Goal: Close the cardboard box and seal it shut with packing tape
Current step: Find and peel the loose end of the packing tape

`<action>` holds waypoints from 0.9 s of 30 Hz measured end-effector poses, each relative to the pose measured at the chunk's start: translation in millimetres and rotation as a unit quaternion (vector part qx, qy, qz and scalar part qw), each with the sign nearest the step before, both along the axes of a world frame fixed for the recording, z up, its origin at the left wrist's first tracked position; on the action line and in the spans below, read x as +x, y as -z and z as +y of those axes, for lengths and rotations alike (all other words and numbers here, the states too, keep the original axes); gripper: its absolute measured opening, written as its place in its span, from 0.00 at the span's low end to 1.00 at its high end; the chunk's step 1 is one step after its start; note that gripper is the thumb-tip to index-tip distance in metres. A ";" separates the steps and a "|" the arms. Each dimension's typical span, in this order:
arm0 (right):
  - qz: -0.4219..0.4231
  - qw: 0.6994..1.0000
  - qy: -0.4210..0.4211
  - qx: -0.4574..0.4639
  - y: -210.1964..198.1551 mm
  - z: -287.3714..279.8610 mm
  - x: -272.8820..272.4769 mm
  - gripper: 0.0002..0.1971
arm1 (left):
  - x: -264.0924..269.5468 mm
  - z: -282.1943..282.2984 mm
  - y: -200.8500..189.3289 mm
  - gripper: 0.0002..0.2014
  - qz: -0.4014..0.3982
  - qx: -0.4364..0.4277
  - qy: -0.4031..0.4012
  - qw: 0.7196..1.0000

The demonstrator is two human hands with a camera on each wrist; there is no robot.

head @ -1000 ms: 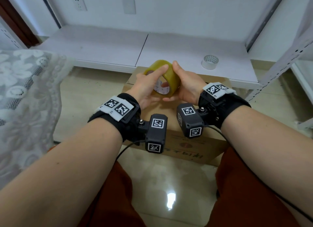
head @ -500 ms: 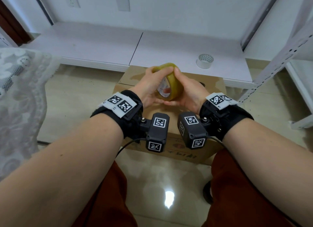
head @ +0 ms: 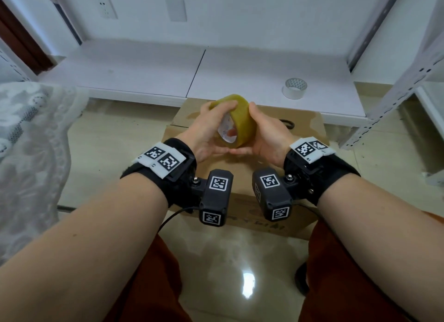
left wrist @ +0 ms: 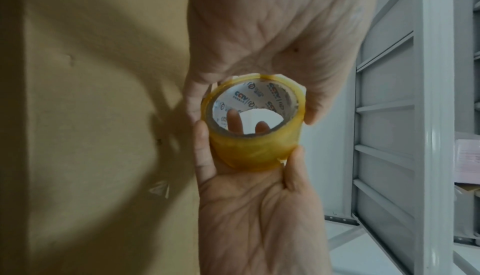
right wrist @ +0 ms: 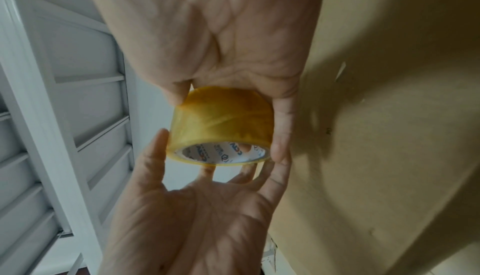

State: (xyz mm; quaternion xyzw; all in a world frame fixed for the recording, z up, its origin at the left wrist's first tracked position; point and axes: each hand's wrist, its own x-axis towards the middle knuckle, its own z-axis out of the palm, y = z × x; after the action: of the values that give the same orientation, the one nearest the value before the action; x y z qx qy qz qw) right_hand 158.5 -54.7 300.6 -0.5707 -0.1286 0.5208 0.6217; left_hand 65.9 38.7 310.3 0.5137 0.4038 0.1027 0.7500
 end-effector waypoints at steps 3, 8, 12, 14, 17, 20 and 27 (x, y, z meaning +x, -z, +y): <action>-0.027 0.999 -0.039 0.004 -0.9 -1.3 1.8 0.25 | -0.5 2.2 0.1 0.30 -0.003 -0.009 0.003 1.000; -0.052 0.998 -0.021 -0.027 0.2 -3.1 3.6 0.27 | -4.5 6.0 -1.6 0.37 0.004 0.057 0.049 0.997; -0.063 0.996 -0.006 -0.058 3.9 0.3 2.7 0.30 | -5.9 7.3 -1.9 0.47 0.038 0.125 0.066 0.989; -0.046 0.998 -0.006 -0.051 5.2 3.2 0.6 0.29 | -5.7 7.2 -1.4 0.43 0.045 0.134 0.051 0.989; -0.025 0.999 -0.016 -0.022 4.0 5.3 -1.7 0.26 | -4.5 9.5 -3.2 0.34 0.035 0.120 0.037 0.992; -0.040 0.999 -0.036 0.004 2.0 3.7 -2.0 0.21 | -6.5 9.9 -8.2 0.25 0.020 0.082 0.010 0.996; -0.099 0.994 -0.049 0.006 -1.4 0.2 2.0 0.23 | -12.5 4.8 -17.0 0.21 -0.016 0.065 0.024 0.997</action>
State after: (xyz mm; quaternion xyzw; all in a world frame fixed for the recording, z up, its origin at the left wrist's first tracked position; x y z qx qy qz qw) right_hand 160.5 -54.6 302.0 -0.6087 -0.2199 0.4909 0.5832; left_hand 53.4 43.5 327.3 0.5691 0.3717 0.1188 0.7238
